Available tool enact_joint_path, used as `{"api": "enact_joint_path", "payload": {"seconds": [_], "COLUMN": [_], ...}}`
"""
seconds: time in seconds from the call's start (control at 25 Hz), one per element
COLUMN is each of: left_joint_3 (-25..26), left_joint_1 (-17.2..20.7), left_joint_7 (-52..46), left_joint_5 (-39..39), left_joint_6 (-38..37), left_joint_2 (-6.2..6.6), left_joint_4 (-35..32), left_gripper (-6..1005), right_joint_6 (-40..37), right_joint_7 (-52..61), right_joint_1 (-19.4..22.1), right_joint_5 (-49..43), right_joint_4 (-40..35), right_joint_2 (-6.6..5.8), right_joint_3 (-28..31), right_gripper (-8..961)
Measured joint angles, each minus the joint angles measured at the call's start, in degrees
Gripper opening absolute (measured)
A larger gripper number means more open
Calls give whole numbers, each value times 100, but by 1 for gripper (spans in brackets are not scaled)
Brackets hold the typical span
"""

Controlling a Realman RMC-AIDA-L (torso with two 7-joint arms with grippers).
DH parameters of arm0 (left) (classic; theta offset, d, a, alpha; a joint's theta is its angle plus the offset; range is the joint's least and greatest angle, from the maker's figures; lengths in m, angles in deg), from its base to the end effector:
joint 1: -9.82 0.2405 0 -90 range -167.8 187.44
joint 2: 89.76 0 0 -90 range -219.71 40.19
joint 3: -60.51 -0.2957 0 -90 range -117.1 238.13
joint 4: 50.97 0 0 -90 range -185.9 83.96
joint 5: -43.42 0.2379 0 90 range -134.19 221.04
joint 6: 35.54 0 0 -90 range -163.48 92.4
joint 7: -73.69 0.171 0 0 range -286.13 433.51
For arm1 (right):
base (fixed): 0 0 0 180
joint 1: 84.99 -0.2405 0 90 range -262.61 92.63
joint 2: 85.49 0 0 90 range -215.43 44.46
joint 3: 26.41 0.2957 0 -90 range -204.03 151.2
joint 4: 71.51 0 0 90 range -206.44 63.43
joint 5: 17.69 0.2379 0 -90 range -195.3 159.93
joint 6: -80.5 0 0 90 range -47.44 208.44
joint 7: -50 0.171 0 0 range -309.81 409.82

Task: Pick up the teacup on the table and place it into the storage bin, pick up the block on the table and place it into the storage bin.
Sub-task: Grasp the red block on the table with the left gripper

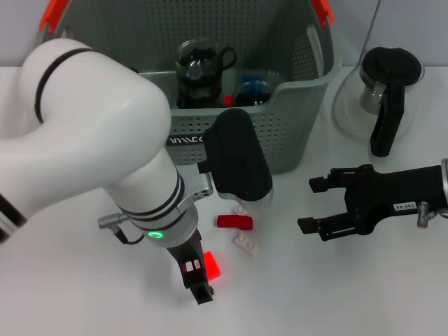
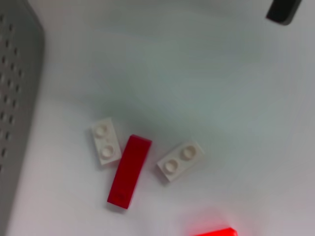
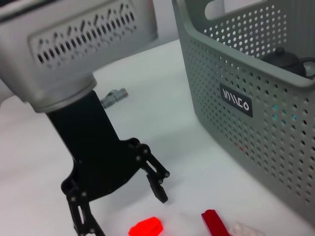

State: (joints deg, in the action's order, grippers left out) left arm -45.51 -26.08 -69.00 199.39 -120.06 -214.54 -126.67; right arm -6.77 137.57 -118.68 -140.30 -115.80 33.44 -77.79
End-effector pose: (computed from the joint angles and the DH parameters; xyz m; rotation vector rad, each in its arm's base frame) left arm -0.1755 0.3501 -0.1518 -2.8003 -0.2896 0.8773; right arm 0.2760 0.3914 -0.0594 -2.9381 0.5414 0.3360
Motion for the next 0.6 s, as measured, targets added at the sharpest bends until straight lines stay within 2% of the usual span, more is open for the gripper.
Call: {"api": "enact_joint_path", "payload": {"seconds": [0.6], "left_joint_3": [-94], "left_joint_1": [-211], "left_joint_7": [-186], "left_joint_5": [-147], "left_joint_6": [395], "left_joint_2": [-3], "left_joint_4": [419], "left_gripper": [946], "right_joint_6": [64], "right_joint_7": [-23], "right_joint_1": [27], "right_joint_5": [1], "right_joint_4": [27], "right_joint_2": [34], "right_joint_3": [-8], "right_gripper": [914]}}
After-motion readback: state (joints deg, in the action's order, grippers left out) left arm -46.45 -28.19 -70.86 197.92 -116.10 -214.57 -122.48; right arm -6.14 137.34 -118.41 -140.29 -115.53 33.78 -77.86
